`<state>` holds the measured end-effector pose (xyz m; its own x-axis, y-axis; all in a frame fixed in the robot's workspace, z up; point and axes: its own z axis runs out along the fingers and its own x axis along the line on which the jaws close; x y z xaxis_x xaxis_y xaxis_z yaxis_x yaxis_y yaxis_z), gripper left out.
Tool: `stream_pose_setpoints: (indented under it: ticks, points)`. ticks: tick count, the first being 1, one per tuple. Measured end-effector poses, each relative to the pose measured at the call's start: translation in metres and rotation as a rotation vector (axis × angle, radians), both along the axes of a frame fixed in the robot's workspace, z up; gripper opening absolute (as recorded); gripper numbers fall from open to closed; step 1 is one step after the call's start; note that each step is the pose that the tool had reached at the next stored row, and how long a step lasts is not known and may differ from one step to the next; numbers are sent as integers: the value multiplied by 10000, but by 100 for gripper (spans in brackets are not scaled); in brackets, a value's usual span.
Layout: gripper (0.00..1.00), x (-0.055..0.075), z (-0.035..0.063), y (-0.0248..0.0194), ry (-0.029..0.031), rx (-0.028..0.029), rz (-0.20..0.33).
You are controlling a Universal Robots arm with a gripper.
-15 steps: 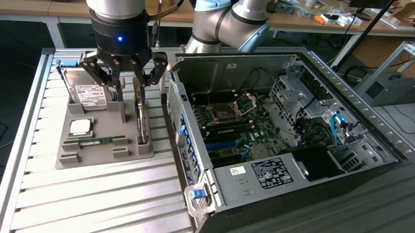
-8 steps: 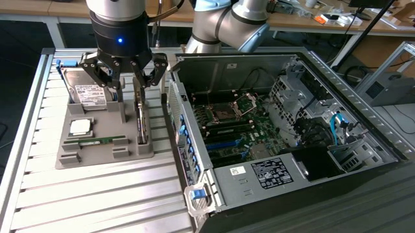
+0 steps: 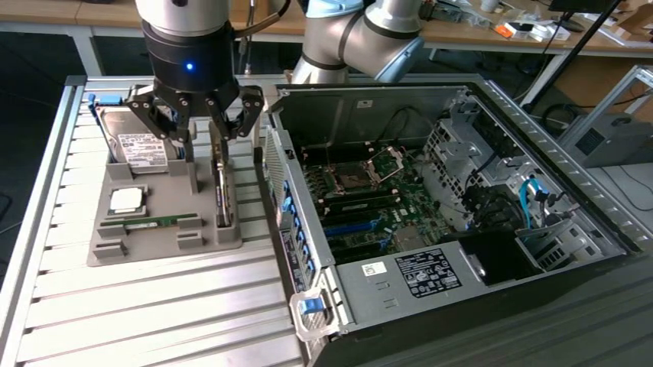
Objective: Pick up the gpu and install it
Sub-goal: 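Pick up the gpu and move the gpu toward the slot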
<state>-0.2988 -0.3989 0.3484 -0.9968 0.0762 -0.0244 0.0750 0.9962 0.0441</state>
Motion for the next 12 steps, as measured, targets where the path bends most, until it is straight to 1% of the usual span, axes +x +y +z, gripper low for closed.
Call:
stream_pose_setpoints:
  ticks: [12]
  points:
    - [48,0,-39,0,-1,1,0]
